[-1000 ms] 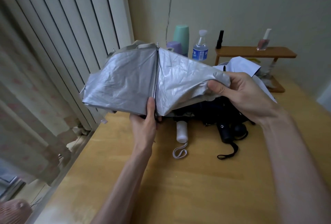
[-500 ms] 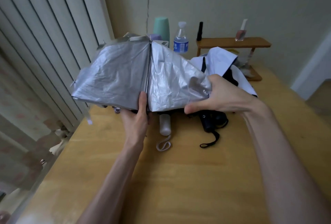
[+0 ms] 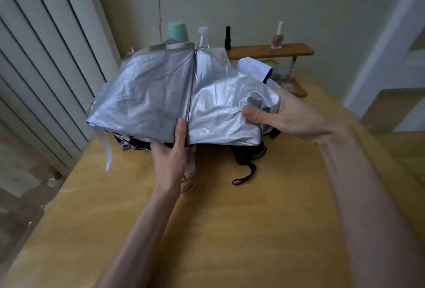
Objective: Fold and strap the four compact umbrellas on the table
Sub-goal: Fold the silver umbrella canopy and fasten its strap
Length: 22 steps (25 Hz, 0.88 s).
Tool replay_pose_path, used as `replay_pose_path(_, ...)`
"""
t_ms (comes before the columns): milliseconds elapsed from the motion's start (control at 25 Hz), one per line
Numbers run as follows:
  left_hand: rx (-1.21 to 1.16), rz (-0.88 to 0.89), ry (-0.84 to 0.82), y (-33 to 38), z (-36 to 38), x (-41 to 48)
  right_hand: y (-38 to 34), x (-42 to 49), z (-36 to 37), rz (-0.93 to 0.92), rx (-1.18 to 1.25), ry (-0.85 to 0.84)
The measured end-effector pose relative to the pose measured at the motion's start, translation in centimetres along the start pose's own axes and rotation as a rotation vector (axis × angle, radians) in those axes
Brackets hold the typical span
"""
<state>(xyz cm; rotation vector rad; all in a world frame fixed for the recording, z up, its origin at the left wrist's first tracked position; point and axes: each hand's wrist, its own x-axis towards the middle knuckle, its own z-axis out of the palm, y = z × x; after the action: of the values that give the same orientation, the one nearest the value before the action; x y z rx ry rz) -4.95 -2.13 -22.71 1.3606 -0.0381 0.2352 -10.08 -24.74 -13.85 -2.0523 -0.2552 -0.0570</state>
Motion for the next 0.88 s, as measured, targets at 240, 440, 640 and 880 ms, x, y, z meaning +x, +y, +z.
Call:
replay_pose_path(240,0.015,-0.022,-0.051,-0.7,0.4,-0.1,1.0,-0.6,-0.9,0.205,-0.349,-0.039)
replay_pose_path(440,-0.005,-0.069,-0.061,-0.8,0.6,-0.4,1.1,-1.6,-1.3,0.014,-0.027,0.051)
replay_pose_path(640,-0.026,-0.055,-0.070,-0.9,0.4,-0.3,1.5,-0.7,-0.7,-0.059,0.117,-0.026)
replay_pose_path(880,-0.074,-0.054,-0.039,-0.9,-0.1,0.4,1.6,-0.5,-1.3,-0.007,-0.043,0.064)
